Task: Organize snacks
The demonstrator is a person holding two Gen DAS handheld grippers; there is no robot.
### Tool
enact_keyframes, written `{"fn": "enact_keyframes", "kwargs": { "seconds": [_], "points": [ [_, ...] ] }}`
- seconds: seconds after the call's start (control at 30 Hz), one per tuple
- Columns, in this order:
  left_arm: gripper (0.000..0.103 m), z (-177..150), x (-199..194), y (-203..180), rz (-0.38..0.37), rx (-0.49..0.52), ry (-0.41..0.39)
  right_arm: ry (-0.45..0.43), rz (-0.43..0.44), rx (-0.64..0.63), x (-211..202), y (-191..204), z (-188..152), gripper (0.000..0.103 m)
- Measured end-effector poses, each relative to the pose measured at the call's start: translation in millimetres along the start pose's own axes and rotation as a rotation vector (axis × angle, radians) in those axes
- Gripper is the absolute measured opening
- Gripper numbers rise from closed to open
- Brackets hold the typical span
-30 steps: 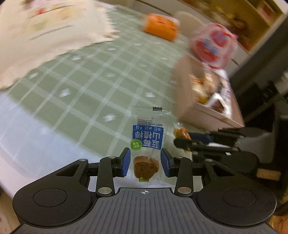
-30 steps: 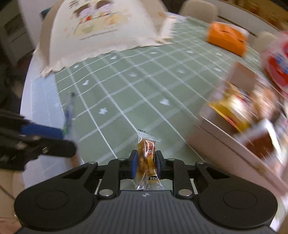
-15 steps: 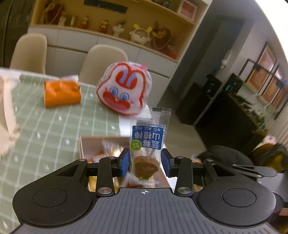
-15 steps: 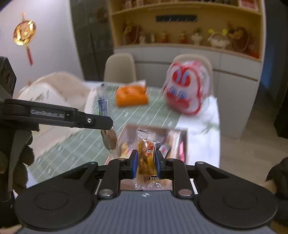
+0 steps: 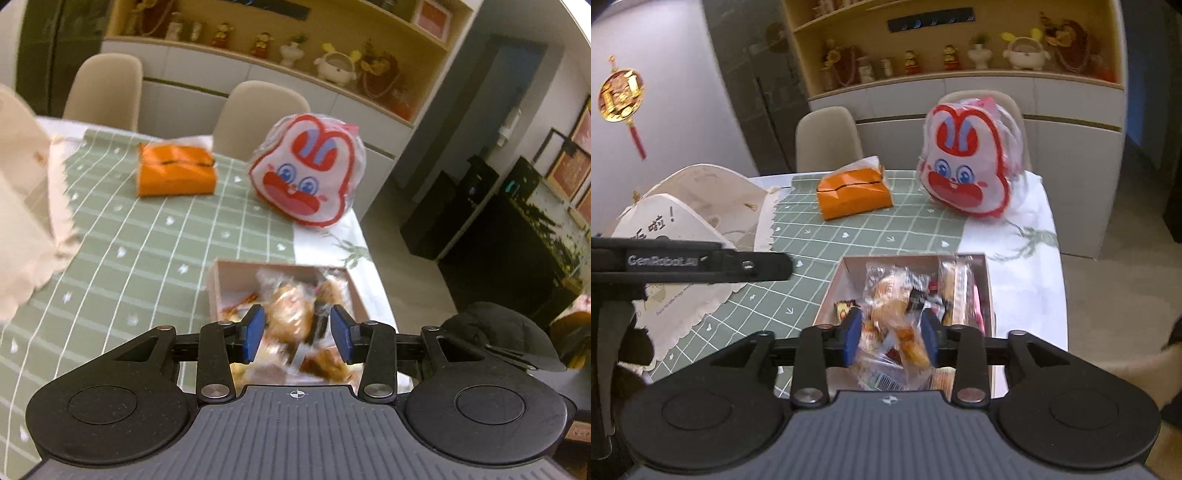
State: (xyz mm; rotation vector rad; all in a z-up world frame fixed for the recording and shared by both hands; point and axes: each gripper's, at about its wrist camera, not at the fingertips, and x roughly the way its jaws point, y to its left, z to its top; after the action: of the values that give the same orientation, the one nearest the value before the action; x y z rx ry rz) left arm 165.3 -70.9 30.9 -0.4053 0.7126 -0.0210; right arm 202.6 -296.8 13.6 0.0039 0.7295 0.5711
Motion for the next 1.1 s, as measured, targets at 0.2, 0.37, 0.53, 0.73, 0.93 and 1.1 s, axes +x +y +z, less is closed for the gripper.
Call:
{"fn": "enact_keyframes", "kwargs": {
  "seconds": [0.2,0.37,0.53,0.73,0.93,1.1],
  "points": [
    [0.025,-52.4,-26.9,19.5,-0.004,-0.006,-0.005,0.045,-0.054,0.071,-14.0,13.2,-39.7,0.043],
    [0.017,-86.0,-58.5,-12.2,0.007,0.182,-0.053,0.014,-0.110,0.063,-46.5,43.2,-66.1,0.045],
    [0.017,-107.9,-85.9,-43.4,0.085,0.313,-0.131,-0.012,-0.158,0.092,-73.1,66.5,-87.4,0.052],
    [0.017,-122.5,-95.7,-55.6,0.118,0.308,-0.083,-0.037,-0.200,0.093,-87.0,74.0,-96.0,0.052],
    [0.017,-123.2,-97.1,-50.8,0.087,0.245,-0.037,-0.041,-0.193,0.089,-95.3,76.0,-99.6,0.052],
    [0.017,-125.3,-96.2,-50.5,0.109,0.236,-0.027,-0.030,-0.183,0.080,-95.6,75.5,-99.2,0.052]
  ]
}}
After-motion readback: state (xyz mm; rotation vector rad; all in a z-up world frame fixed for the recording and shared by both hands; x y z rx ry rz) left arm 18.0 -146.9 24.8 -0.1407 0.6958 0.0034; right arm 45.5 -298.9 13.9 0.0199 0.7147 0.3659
